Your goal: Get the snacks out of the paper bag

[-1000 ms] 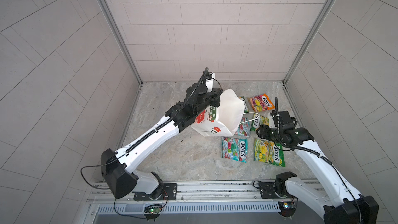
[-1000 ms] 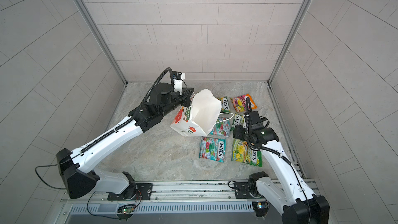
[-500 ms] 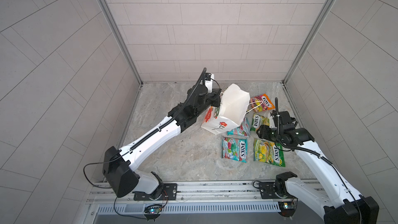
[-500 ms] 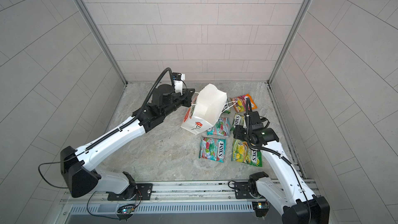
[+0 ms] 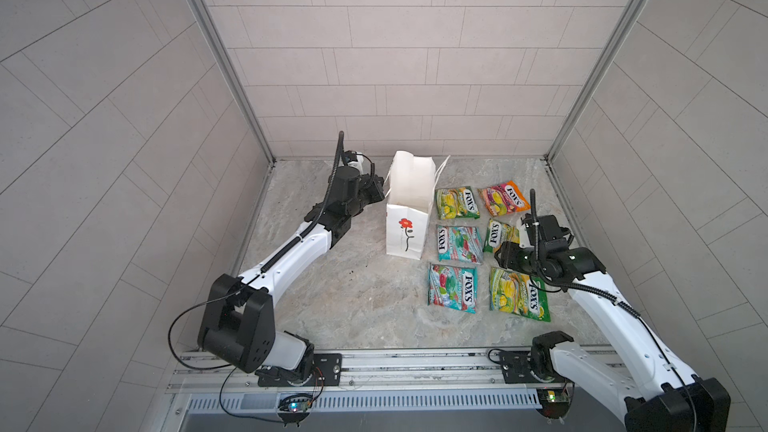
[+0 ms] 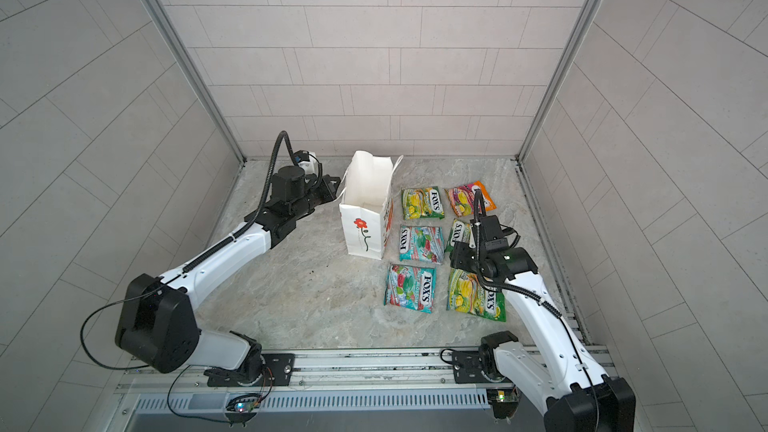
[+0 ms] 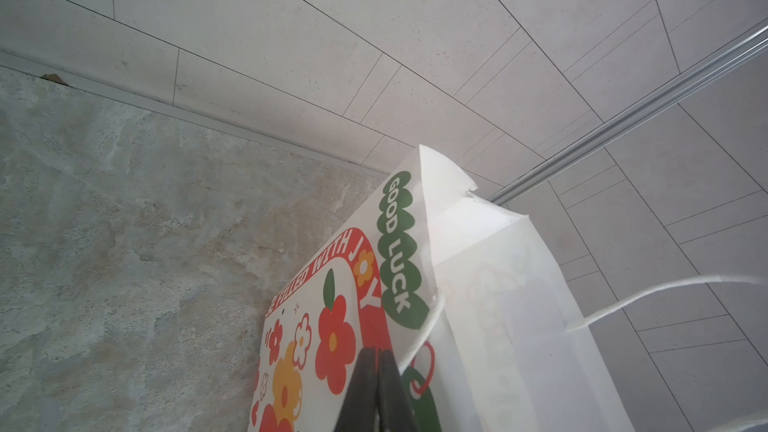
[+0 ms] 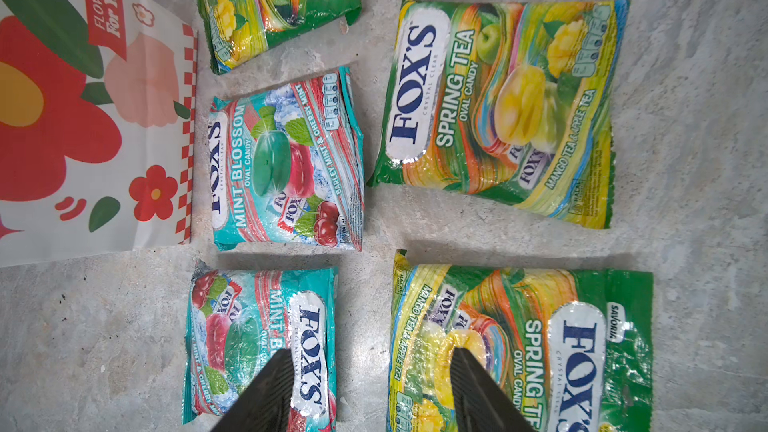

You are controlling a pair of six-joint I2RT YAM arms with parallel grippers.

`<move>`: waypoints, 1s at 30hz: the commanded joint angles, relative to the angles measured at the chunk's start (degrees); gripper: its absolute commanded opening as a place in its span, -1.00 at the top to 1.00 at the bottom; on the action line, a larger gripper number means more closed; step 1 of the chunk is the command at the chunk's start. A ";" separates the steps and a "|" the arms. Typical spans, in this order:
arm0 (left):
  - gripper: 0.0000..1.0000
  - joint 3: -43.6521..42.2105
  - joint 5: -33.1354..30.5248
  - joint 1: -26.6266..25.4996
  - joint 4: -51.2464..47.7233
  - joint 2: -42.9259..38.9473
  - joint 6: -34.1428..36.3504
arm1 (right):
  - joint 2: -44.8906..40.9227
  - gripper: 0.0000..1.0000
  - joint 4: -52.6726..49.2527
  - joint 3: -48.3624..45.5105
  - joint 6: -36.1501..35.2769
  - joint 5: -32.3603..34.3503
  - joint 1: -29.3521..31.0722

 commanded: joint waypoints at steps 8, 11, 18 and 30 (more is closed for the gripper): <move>0.18 0.80 1.14 0.44 -1.30 -3.87 2.18 | -0.34 -0.24 2.34 -2.00 0.59 0.59 -0.11; -0.29 0.99 0.86 0.45 -2.23 -5.59 4.22 | -0.53 -0.24 4.72 -2.82 1.70 1.29 -0.19; -0.74 3.68 -1.20 0.36 -9.87 -10.54 13.18 | 1.91 -0.24 16.15 -4.05 5.76 4.69 -0.27; -0.76 -3.25 -25.88 0.38 -15.63 -22.23 22.19 | 13.90 -0.27 32.90 -1.09 1.38 21.49 -0.74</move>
